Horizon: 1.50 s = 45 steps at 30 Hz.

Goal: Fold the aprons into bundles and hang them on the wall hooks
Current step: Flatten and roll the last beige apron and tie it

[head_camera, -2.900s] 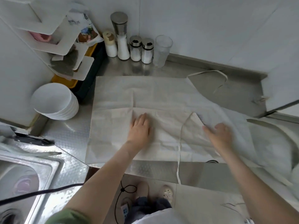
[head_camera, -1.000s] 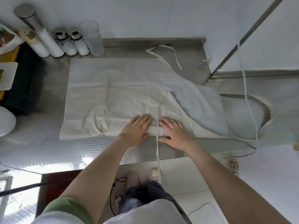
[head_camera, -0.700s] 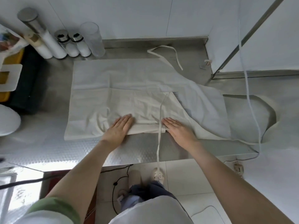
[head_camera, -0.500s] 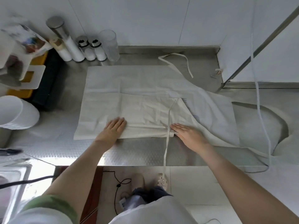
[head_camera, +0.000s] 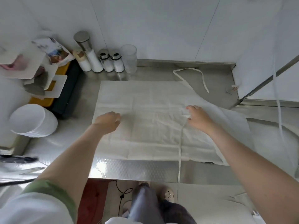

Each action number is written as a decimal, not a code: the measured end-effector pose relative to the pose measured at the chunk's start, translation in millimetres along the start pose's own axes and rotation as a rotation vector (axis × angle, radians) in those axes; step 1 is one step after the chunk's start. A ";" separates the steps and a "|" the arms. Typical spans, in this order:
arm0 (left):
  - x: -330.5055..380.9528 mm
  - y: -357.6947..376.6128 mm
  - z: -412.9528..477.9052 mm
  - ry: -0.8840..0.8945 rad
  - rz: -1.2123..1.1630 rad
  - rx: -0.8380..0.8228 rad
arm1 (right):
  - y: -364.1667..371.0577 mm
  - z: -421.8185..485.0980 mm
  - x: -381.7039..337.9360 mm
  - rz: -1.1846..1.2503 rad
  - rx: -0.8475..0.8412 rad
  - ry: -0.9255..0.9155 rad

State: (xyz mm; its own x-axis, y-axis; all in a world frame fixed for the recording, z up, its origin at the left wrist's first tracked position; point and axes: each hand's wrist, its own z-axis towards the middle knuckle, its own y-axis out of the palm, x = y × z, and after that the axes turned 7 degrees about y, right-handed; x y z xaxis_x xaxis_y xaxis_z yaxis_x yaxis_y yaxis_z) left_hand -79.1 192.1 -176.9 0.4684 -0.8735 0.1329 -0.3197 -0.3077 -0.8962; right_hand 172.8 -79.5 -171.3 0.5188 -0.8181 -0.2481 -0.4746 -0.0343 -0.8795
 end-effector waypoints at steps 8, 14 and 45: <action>11.7 0.7 78.7 0.168 0.013 -0.003 | 29.1 30.0 11.3 -0.189 0.036 0.073; -3.4 -18.3 94.3 0.285 -0.056 -0.164 | 11.5 33.9 9.4 -0.033 0.041 0.009; -30.4 -31.2 111.3 0.205 -0.099 -0.182 | -8.4 70.9 -2.0 0.064 -0.157 0.054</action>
State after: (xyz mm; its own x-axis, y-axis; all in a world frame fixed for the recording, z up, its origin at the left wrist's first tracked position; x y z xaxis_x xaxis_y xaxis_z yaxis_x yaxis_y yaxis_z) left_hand 8.3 270.3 -200.2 0.3344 -0.8880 0.3156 -0.4321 -0.4421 -0.7861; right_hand 226.2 -36.9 -192.2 0.4472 -0.8509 -0.2757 -0.6131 -0.0672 -0.7871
